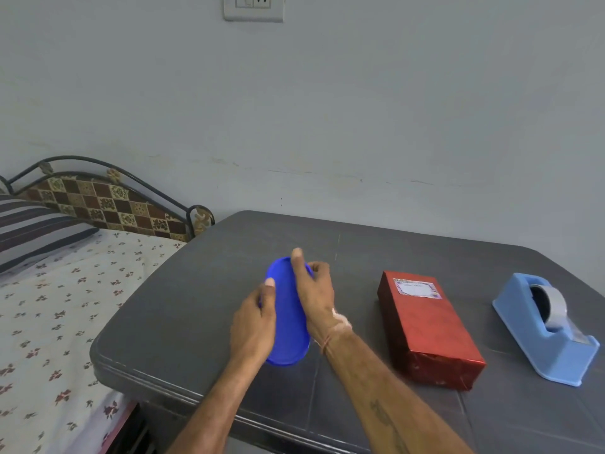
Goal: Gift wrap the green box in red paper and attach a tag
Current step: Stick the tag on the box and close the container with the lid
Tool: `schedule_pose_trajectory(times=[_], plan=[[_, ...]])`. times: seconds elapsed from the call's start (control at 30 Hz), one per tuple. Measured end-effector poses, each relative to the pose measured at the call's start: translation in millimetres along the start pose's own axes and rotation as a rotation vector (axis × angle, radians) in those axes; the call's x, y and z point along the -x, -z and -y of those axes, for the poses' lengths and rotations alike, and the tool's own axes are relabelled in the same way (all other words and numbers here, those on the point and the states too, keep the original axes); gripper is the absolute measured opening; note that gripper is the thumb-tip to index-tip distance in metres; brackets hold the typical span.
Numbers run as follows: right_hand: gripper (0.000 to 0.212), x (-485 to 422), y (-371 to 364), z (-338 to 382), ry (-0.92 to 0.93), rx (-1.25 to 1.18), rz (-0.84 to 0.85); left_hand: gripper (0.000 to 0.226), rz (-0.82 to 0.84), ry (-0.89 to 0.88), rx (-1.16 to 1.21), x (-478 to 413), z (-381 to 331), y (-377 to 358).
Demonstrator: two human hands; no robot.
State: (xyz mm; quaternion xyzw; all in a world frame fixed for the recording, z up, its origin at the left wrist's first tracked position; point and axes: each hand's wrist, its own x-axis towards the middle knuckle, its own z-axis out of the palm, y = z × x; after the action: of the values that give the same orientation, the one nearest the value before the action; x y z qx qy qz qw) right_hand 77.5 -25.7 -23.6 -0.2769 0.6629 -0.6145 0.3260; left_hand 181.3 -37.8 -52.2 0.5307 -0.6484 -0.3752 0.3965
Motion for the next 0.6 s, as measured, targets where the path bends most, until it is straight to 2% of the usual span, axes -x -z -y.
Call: schedule_pose_trajectory(times=[0.1,0.17,0.23,0.27,0.37,0.47,0.6], plan=[[0.044,31.2,-6.7,-28.8,0.217,0.223,0.018,0.065,-0.027,0.153,0.104,-14.5,1.6,3.5],[0.042,30.6,-10.3,-42.0,0.243,0.285,-0.048,0.066,-0.001,0.152,0.027,-17.3,4.5,1.1],[0.039,20.2,-18.6,-44.9,0.182,0.281,-0.068,0.062,0.033,0.166,0.041,-20.9,9.5,1.4],[0.037,12.9,-23.9,-44.9,0.141,0.243,-0.078,0.053,0.074,0.168,0.121,-25.4,11.9,2.8],[0.030,-10.3,-41.7,-44.5,-0.071,0.005,-0.069,0.013,0.196,0.136,0.320,-41.1,19.3,21.8],[0.033,-22.2,-54.0,-44.3,-0.194,-0.125,0.090,0.015,0.170,0.126,0.320,-49.9,32.1,39.7],[0.025,-17.7,-57.0,-42.8,-0.173,-0.034,0.194,0.015,0.113,0.165,0.286,-59.5,43.2,43.8]])
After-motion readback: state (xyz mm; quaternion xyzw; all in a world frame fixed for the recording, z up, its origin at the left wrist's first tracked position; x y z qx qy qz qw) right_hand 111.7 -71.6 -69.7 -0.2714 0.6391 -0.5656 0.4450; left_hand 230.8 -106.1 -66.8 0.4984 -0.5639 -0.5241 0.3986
